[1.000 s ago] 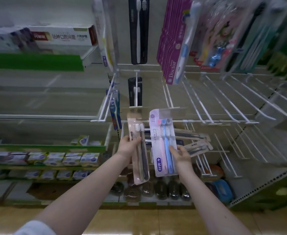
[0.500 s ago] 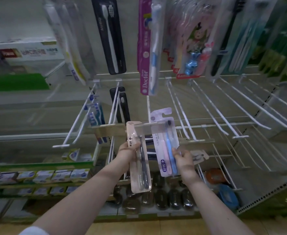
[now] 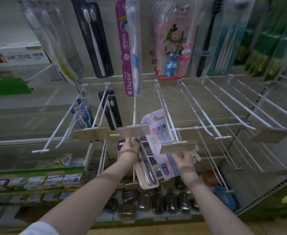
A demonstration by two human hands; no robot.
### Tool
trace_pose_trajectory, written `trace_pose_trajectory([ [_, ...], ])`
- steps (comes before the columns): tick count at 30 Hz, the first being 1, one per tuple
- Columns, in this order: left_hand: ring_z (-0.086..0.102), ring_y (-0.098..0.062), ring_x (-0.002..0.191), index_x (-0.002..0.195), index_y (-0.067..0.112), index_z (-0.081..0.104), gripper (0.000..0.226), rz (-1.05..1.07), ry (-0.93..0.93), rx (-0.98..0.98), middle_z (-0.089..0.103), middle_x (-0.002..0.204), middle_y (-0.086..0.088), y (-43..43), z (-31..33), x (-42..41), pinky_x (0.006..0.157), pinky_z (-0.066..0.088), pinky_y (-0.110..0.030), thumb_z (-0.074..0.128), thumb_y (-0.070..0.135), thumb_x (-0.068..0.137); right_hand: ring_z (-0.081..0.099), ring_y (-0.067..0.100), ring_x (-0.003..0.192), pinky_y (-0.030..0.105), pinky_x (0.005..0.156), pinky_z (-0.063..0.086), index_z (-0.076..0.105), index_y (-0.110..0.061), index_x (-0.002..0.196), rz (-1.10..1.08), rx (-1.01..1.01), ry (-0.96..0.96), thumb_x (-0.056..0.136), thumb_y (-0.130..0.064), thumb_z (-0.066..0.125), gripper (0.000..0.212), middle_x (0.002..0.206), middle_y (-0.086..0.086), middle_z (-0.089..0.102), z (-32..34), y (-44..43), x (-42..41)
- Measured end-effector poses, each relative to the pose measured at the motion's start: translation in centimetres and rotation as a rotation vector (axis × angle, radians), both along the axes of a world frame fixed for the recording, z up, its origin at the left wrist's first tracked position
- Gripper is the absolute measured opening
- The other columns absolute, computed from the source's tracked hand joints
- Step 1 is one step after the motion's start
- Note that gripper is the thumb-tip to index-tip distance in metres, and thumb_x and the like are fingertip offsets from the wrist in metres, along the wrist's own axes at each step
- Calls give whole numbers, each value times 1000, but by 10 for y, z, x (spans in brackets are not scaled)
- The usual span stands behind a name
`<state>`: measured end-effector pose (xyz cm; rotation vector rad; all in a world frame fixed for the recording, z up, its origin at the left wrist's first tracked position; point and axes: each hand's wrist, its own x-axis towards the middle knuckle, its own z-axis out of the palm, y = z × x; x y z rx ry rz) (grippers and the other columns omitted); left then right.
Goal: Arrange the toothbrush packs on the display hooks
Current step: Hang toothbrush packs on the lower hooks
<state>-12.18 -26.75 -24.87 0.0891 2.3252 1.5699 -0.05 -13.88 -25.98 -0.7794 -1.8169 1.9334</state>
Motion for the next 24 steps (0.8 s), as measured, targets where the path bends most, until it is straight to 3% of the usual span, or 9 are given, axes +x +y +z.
trace_pose_trajectory([
  [4, 56, -20, 103, 114, 10, 61, 27, -157, 77, -21, 57, 105, -1, 2, 1, 5, 86, 41, -19, 46, -1, 94, 50, -4, 78, -2, 53, 39, 52, -25, 84, 14, -40, 33, 90, -9, 59, 18, 85, -11, 56, 4, -2, 6],
  [8, 59, -24, 107, 110, 11, 62, 23, -183, 95, -11, 64, 110, -9, 4, -2, 3, 93, 44, -27, 51, 2, 92, 51, 2, 70, 2, 48, 39, 51, -15, 81, -5, -44, -12, 90, -9, 59, 13, 78, -4, 52, 0, -2, 6],
  [11, 59, -29, 109, 114, 7, 61, 23, -166, 85, 18, 65, 114, -15, 8, -3, -1, 98, 45, -35, 55, 4, 91, 53, 6, 73, 4, 47, 39, 52, -6, 94, -11, -35, -45, 90, -11, 59, 10, 82, 0, 54, -5, -2, 4],
  [15, 59, -31, 110, 111, 10, 63, 21, -173, 104, 7, 65, 114, -16, 7, -7, -4, 101, 44, -41, 57, 5, 90, 57, 5, 75, 5, 53, 43, 54, -4, 98, -27, -28, -8, 89, -12, 60, 13, 87, 1, 58, -10, -6, 4],
  [21, 57, -19, 104, 115, 3, 61, 25, -187, 100, 35, 62, 110, -8, 2, -5, -4, 89, 41, -18, 53, 0, 91, 59, 10, 71, 8, 54, 46, 54, 7, 99, -50, -30, 54, 89, -9, 59, 19, 81, 4, 59, -18, -9, 5],
  [24, 59, -21, 105, 114, 3, 62, 24, -175, 86, 30, 64, 111, -9, 2, -5, -8, 94, 44, -23, 55, 3, 91, 61, 6, 68, 7, 54, 45, 53, 5, 98, -62, -19, 81, 90, -8, 58, 16, 81, 4, 58, -20, -10, 3],
])
